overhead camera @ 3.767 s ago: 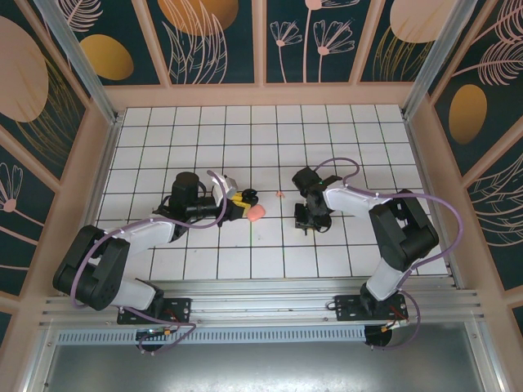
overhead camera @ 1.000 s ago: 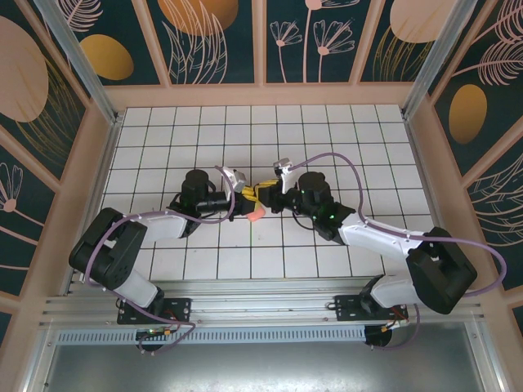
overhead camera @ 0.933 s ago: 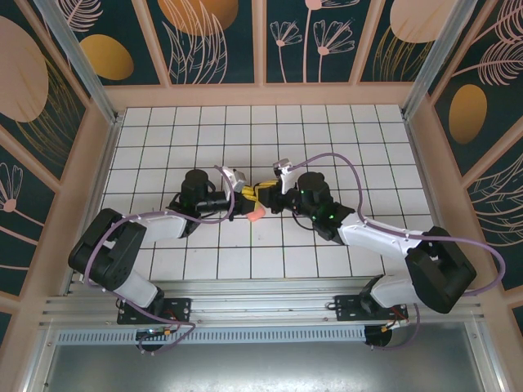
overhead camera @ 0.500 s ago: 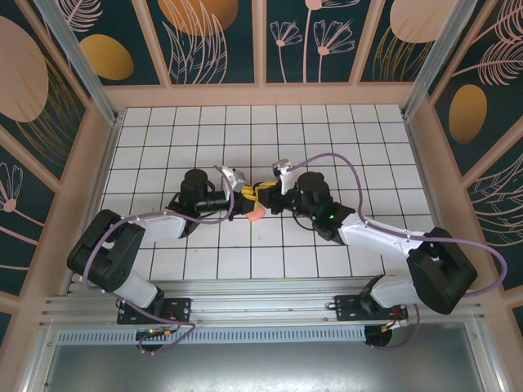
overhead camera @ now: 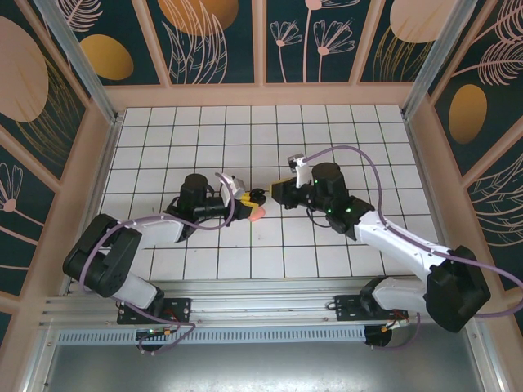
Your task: Insert wireless bluetooth earbuds into charging case
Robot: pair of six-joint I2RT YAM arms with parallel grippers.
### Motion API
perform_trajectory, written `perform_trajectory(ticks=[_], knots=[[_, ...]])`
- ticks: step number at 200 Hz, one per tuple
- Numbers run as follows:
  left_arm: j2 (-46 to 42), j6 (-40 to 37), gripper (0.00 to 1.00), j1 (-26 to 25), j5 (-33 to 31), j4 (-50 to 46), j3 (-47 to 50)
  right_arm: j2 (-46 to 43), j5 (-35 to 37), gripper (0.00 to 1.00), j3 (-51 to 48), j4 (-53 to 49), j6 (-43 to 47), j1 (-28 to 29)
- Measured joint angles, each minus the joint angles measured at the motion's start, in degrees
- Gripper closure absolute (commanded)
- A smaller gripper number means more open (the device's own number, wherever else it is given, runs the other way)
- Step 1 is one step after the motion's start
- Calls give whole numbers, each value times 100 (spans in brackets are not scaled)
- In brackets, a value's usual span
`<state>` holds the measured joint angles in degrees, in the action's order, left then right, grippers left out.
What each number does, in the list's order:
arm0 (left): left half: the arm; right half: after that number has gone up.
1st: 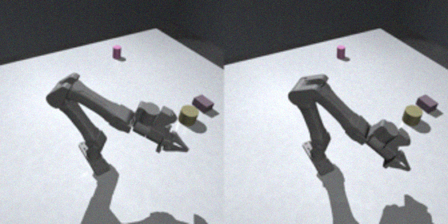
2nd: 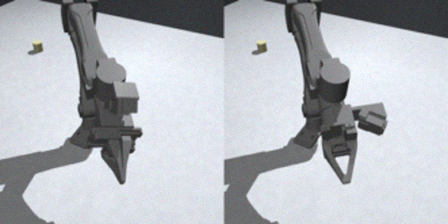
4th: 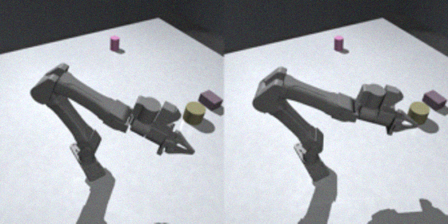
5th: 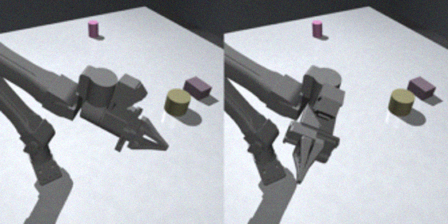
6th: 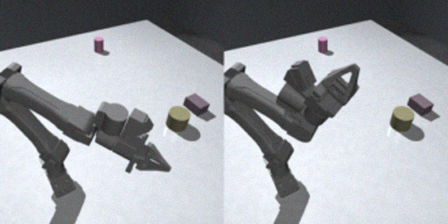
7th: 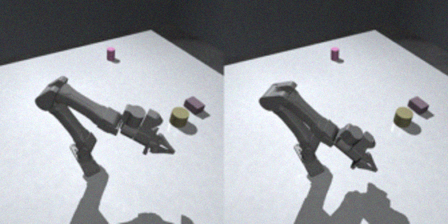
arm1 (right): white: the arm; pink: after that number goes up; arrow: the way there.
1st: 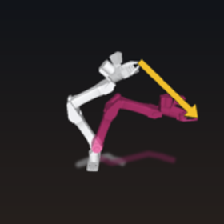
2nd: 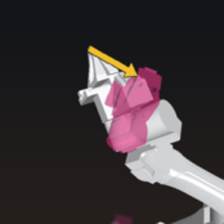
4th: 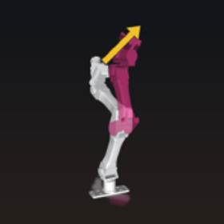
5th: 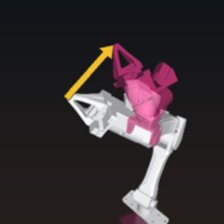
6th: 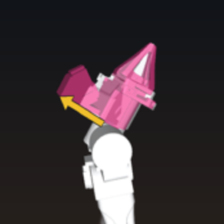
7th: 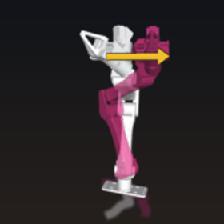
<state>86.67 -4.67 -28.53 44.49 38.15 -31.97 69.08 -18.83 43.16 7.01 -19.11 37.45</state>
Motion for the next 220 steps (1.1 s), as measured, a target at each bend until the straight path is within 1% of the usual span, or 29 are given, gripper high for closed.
perform_trajectory(ticks=[19,38,74,101,151,197,220], knots=[[-144,-76,80,0,-59,-101,22,153,-55,79,31,-527,-225,-221],[-278,-136,80,0,-142,-168,76,354,13,79,33,-1045,-387,-313],[-415,-186,80,0,-199,-291,170,809,426,79,44,-2015,-577,-319],[-420,-219,79,0,-240,-334,181,1158,715,79,57,-2485,-680,-319],[-420,-221,80,0,-280,-391,184,1602,1147,78,74,-2942,-702,-317],[-420,-223,80,0,-302,-396,188,1749,1298,76,74,-3147,-745,-238],[-420,-221,80,0,-302,-396,188,1851,1338,74,85,-3276,-745,-175]])
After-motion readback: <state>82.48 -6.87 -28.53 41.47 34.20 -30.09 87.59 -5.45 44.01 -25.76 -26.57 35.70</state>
